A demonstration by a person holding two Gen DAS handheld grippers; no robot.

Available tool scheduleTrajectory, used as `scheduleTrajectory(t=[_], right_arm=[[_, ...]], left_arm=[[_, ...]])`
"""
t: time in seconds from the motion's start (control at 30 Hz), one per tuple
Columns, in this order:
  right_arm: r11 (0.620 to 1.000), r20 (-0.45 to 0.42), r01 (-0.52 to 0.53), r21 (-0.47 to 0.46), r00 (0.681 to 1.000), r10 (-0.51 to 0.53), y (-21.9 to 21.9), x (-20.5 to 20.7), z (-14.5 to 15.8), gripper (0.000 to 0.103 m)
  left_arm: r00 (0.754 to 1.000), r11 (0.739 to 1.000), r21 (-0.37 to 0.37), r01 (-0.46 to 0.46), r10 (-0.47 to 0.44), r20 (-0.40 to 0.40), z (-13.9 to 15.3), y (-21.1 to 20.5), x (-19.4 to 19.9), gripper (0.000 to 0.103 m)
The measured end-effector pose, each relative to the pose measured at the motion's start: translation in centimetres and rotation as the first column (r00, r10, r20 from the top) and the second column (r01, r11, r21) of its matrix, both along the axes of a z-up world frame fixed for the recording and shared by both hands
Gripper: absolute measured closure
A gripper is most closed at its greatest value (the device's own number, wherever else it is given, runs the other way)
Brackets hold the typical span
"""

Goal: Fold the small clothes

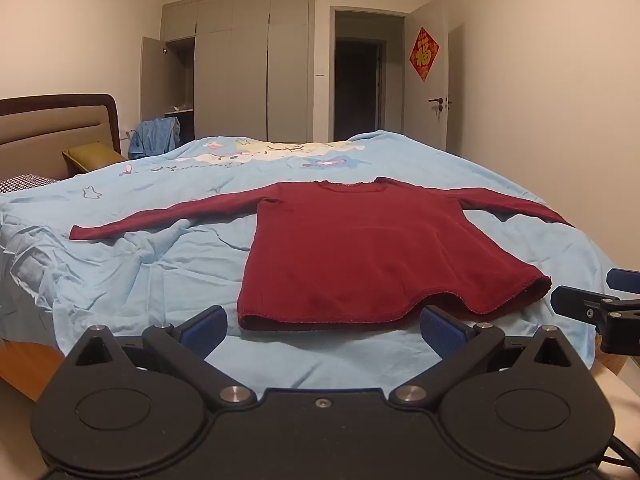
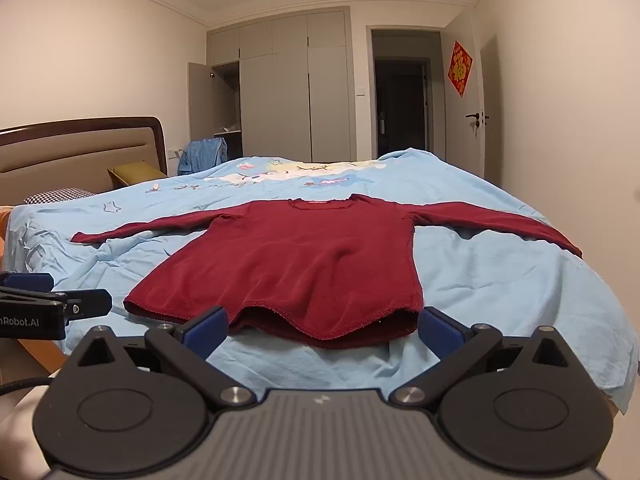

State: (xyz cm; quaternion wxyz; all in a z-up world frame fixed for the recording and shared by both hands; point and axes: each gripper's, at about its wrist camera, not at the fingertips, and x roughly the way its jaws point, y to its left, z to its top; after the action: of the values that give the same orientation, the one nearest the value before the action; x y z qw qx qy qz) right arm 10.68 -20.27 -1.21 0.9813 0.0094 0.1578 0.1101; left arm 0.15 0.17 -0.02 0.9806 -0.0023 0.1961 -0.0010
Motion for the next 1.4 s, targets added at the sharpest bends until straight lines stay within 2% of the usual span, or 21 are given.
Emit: scheduleTrajectory(t=[1.4], right_arm=[[1.0,-0.009,0.0,0.002,1.0,0.0,-0.08,0.29,-0.07,0.0]], left_arm=[[1.0,1.0,0.01,-0.003,0.003,0.004,0.01,-0.19,-0.16,0.001]])
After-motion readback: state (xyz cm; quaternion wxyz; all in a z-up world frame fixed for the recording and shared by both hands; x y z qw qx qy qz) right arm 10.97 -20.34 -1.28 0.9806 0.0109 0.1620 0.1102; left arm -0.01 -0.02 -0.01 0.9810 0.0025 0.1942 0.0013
